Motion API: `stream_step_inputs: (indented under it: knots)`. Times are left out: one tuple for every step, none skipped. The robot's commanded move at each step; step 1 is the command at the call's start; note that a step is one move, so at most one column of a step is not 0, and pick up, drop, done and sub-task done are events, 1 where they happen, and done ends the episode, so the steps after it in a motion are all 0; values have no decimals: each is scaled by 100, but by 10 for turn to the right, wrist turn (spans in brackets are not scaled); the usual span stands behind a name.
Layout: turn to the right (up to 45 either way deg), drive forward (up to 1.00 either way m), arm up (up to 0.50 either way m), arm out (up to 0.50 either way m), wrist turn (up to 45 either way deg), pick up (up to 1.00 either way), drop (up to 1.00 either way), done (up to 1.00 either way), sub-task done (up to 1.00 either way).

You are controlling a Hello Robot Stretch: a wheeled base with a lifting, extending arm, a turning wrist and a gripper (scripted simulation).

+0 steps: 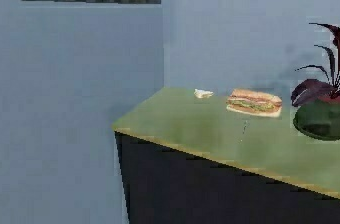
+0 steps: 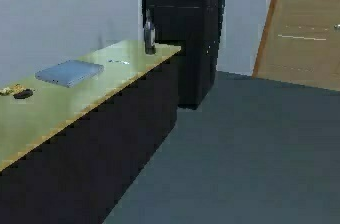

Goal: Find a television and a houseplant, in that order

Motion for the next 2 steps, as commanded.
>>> stream_step_inputs:
  knots:
    - [450,0,0,0,0,0,0,0,0]
    - [450,0,0,0,0,0,0,0,0]
